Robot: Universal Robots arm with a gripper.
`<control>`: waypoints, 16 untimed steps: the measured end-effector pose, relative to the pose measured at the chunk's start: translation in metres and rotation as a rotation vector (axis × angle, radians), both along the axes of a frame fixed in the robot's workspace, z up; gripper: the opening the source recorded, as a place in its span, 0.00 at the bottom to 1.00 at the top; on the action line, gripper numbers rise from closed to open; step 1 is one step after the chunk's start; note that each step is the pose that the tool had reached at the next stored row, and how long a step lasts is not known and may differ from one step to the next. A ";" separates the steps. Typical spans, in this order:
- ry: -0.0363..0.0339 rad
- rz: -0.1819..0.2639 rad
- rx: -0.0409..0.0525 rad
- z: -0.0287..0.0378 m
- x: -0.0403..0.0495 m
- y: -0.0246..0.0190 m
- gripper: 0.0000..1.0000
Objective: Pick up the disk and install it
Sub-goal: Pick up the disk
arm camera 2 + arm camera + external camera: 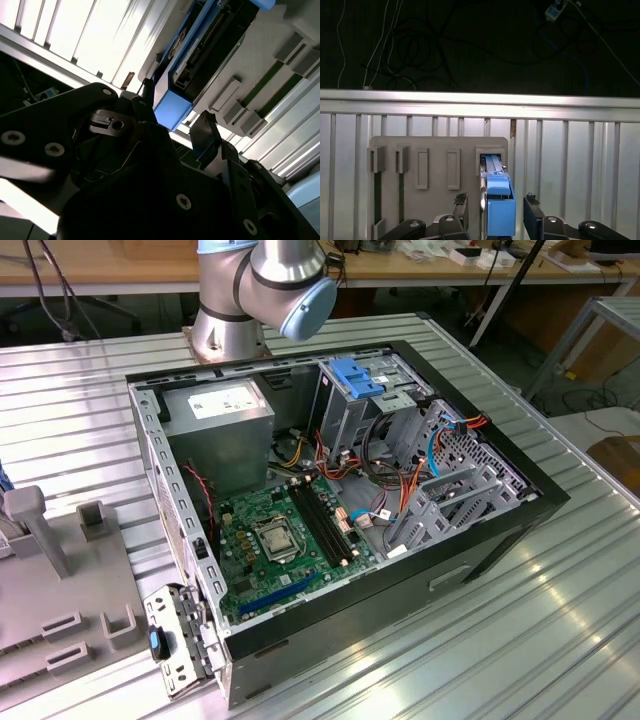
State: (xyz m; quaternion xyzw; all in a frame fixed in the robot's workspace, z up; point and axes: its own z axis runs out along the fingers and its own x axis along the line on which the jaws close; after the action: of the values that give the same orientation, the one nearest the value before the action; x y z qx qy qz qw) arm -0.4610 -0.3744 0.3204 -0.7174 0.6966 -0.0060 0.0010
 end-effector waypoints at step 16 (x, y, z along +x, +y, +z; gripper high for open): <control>-0.0033 0.001 -0.0001 -0.0131 -0.0001 0.0000 0.41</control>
State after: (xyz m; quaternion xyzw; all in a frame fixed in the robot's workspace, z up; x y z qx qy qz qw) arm -0.4611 -0.3743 0.3073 -0.7178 0.6962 -0.0072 0.0021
